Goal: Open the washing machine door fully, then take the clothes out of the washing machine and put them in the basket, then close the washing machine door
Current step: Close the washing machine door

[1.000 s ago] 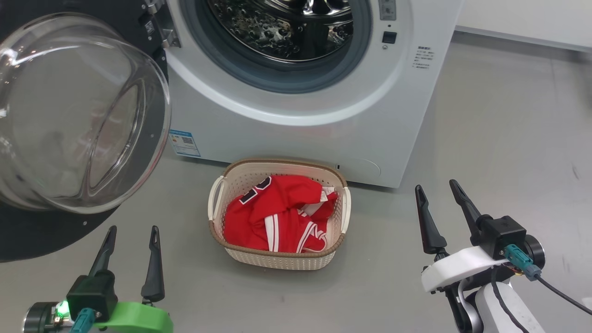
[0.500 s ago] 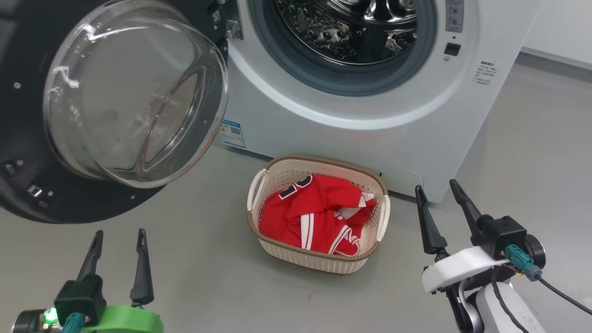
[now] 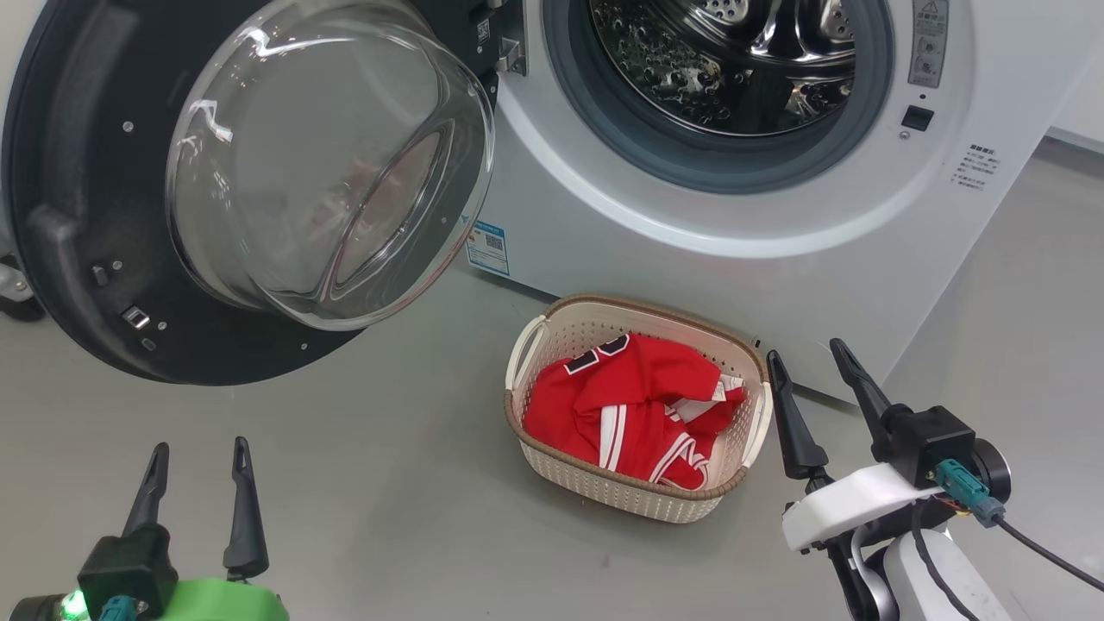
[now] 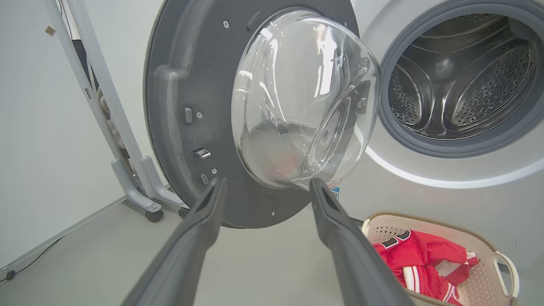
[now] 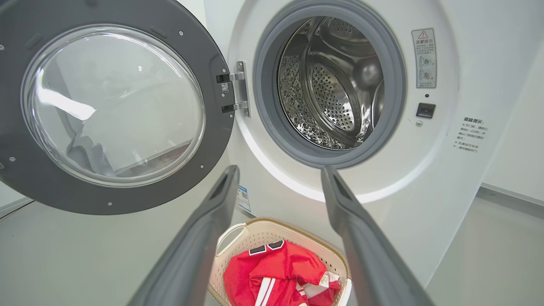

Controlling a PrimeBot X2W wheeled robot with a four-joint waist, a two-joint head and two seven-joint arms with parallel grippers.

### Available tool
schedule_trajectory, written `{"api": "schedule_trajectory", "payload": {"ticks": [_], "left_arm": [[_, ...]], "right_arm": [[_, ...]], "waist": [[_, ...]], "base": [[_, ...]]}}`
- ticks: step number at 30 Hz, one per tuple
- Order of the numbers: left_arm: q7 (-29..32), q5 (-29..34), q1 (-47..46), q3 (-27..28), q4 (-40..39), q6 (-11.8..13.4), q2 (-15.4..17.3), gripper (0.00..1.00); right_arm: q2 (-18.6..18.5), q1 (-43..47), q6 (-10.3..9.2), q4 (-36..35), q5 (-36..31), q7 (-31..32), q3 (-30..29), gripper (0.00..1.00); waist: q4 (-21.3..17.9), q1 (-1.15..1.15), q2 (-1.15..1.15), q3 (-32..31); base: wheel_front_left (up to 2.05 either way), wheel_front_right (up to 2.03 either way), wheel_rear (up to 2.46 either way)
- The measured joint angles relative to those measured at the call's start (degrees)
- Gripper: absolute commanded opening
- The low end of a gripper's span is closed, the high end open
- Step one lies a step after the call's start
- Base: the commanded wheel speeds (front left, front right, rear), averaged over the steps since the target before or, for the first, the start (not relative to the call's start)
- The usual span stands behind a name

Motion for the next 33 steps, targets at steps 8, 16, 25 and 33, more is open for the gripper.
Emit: {"api": "schedule_trajectory", "payload": {"ticks": [8,16,25,33], "left_arm": [[-0.51,-0.18,0.26,0.62,-0.01,0.2,-0.15,1.0],[-0.69,-0.19,0.51,0.68,-0.05,0.24,-0.26,1.0],[-1.27,-0.43,0.62,0.71,-0.19,0.24,-0.4,0.0],[-1.77,-2.48,0.71,0.74,-0.43,0.22,-0.51,0.0]], "right_arm": [[0.01,0.02,0.45,0.35,0.0,-0.01,0.81,1.0],[0.01,0.02,0.45,0.45,0.01,0.0,1.1,1.0],[0.01,0.02,0.45,0.69,0.01,0.0,1.24,1.0],[0.01,0.02,0.44,0.71,0.01,0.0,1.38,1.0]], "waist": [[0.83,0.0,0.0,-0.18],[1.23,0.0,0.0,-0.26],[1.23,0.0,0.0,-0.51],[0.95,0.0,0.0,-0.31]], "base": [[0.0,0.0,0.0],[0.0,0.0,0.0],[0.0,0.0,0.0],[0.0,0.0,0.0]]}}
